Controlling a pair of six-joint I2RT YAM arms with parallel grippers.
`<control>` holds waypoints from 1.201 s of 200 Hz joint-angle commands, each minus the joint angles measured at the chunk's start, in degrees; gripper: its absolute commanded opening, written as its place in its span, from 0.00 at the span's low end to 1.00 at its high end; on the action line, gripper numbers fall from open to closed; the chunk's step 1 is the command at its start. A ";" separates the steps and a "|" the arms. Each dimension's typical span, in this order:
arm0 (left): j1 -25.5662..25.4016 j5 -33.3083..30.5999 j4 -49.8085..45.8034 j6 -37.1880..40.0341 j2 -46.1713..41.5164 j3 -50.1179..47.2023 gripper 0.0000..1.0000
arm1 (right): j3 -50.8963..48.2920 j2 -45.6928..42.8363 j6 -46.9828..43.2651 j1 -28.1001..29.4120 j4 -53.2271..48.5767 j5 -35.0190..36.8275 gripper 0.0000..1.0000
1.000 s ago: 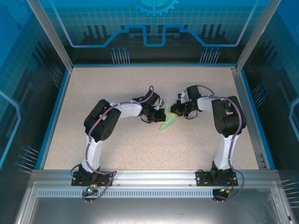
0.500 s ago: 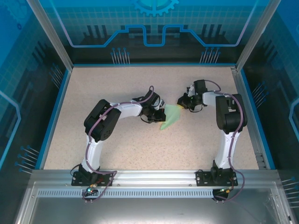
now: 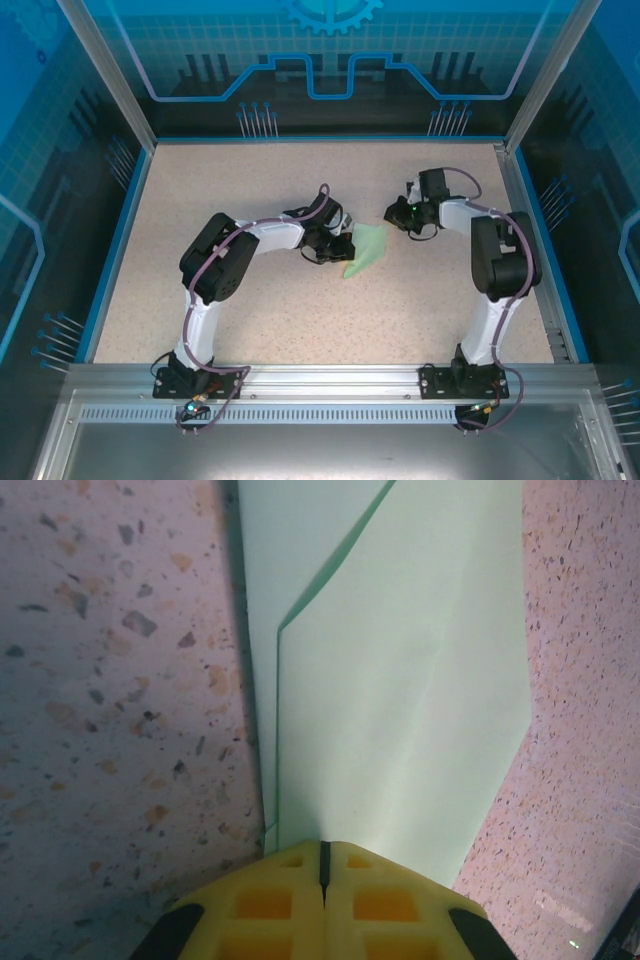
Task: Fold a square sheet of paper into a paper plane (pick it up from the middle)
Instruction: Fourth fold the wing at the center of the table.
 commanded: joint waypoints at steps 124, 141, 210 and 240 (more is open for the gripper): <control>-1.29 -1.25 -10.11 0.58 3.23 -0.18 0.00 | -8.34 1.37 5.79 10.84 6.58 -6.60 0.09; -1.31 -1.23 -10.28 0.61 2.95 -0.09 0.00 | -9.41 1.39 5.70 10.66 6.59 -6.34 0.09; -1.21 1.90 -7.10 -1.17 -0.98 -0.08 0.01 | -12.50 3.39 4.75 9.52 7.69 -4.08 0.08; -1.09 4.46 -2.50 -3.26 -6.77 -1.90 0.09 | -12.67 3.80 4.48 9.52 8.25 -3.72 0.08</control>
